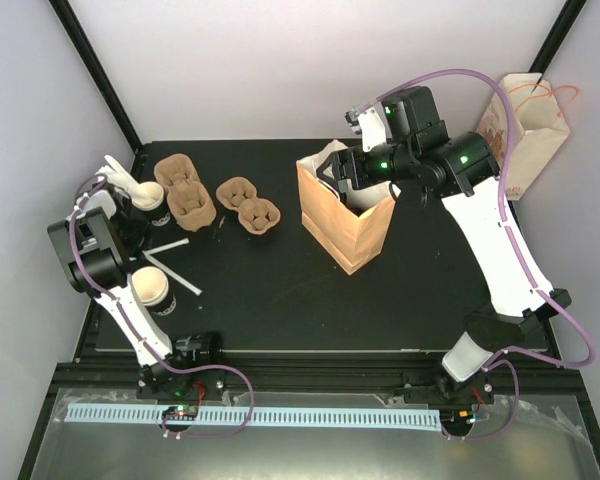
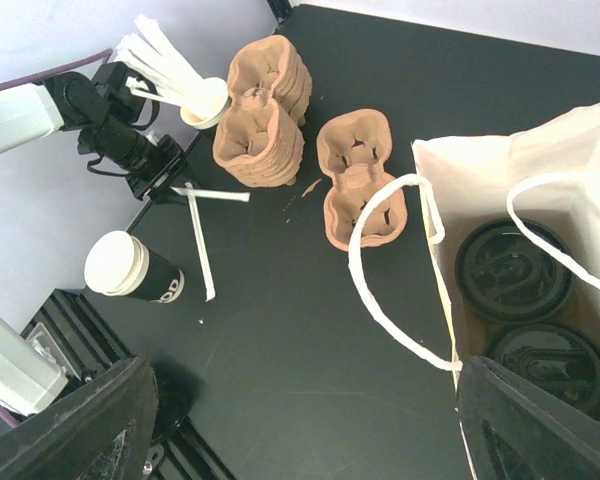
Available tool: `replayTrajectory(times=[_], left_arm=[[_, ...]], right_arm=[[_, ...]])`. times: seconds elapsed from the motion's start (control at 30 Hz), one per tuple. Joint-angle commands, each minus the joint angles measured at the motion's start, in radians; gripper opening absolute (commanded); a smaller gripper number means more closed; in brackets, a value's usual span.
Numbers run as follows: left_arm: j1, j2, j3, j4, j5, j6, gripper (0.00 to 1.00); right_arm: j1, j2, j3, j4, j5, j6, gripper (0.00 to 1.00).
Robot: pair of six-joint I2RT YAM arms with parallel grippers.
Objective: Pack the takeout coffee
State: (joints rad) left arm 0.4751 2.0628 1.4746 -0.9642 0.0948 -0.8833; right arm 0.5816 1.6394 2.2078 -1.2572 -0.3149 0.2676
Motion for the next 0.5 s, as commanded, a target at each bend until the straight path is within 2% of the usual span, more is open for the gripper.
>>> replayTrajectory(times=[0.0, 0.1, 0.17, 0.47], left_arm=[[-0.009, 0.033, -0.036, -0.036, -0.014, 0.004, 0.29], [-0.007, 0.029, -0.052, -0.033, -0.027, 0.004, 0.11], [-0.005, 0.028, -0.054, -0.034, -0.036, 0.006, 0.03], [-0.004, -0.071, 0.017, -0.113, -0.09, 0.007, 0.01]], right_arm=[[-0.005, 0.007, 0.005, 0.005, -0.013, -0.005, 0.85], [-0.005, 0.005, 0.003, 0.006, -0.013, -0.005, 0.84], [-0.006, 0.005, 0.002, 0.005, -0.014, -0.005, 0.84], [-0.005, 0.004, -0.001, 0.008, -0.016, -0.004, 0.84]])
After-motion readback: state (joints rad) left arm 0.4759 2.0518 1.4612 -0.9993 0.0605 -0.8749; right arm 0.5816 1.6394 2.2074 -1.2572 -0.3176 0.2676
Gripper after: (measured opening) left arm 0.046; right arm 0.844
